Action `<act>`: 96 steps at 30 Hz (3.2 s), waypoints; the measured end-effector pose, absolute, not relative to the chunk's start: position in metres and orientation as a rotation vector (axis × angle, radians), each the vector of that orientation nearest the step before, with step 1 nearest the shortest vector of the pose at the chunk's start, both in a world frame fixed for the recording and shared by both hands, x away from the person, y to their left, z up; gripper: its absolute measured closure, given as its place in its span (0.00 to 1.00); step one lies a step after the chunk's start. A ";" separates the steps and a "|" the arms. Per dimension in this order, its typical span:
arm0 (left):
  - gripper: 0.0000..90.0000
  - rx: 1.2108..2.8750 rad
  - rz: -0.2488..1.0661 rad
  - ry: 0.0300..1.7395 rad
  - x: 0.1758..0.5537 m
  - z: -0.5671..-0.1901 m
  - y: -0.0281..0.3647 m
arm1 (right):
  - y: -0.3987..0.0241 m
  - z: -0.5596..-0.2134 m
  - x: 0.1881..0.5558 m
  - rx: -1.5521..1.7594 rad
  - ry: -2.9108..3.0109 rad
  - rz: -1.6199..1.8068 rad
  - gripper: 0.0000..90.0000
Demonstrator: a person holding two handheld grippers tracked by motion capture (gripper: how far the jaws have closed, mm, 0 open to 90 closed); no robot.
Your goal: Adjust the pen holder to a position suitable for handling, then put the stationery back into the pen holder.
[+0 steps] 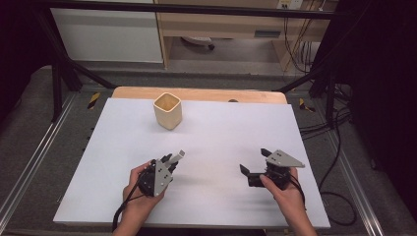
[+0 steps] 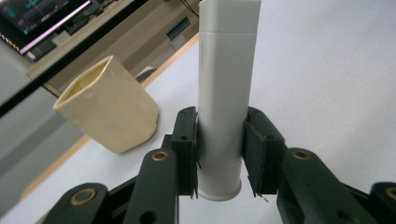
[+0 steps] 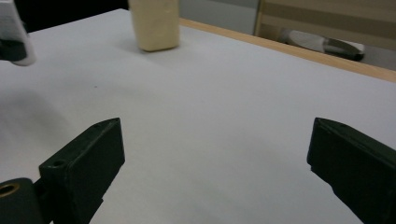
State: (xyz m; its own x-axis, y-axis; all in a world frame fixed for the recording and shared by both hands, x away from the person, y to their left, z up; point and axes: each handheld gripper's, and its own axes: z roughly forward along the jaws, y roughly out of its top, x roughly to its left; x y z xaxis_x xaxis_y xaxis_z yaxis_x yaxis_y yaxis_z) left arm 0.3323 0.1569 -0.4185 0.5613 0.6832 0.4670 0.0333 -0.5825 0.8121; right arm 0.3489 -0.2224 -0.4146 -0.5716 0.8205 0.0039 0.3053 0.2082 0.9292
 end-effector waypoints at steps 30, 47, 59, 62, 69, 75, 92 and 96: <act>0.76 1.653 0.713 0.742 0.332 -0.386 0.191 | -0.238 -0.431 0.350 1.125 1.910 1.291 0.04; 0.76 1.577 0.593 0.807 0.380 -0.343 0.174 | -0.234 -0.432 0.349 1.147 1.921 1.318 0.04; 0.76 1.614 0.604 0.808 0.406 -0.323 0.153 | -0.232 -0.432 0.349 1.125 1.943 1.326 0.04; 0.76 1.609 0.609 0.805 0.410 -0.316 0.152 | -0.232 -0.432 0.349 1.129 1.943 1.330 0.04; 0.76 1.611 0.644 0.809 0.419 -0.303 0.154 | -0.231 -0.432 0.348 1.125 1.954 1.330 0.04; 0.76 1.624 0.663 0.822 0.431 -0.299 0.156 | -0.229 -0.433 0.348 1.124 1.959 1.332 0.04; 0.76 1.573 0.724 0.907 0.472 -0.284 0.178 | -0.227 -0.434 0.347 1.133 1.957 1.330 0.04; 0.76 1.572 0.739 0.916 0.478 -0.282 0.179 | -0.224 -0.433 0.347 1.134 1.955 1.336 0.04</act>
State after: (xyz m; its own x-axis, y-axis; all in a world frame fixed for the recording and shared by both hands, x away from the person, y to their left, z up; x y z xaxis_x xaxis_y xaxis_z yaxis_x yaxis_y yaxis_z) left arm 0.4784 0.1794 -0.2821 0.5037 0.8638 -0.0143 0.1690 -0.0823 0.9822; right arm 0.3467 -0.2244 -0.4333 -0.5209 0.8525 0.0431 0.3498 0.1672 0.9218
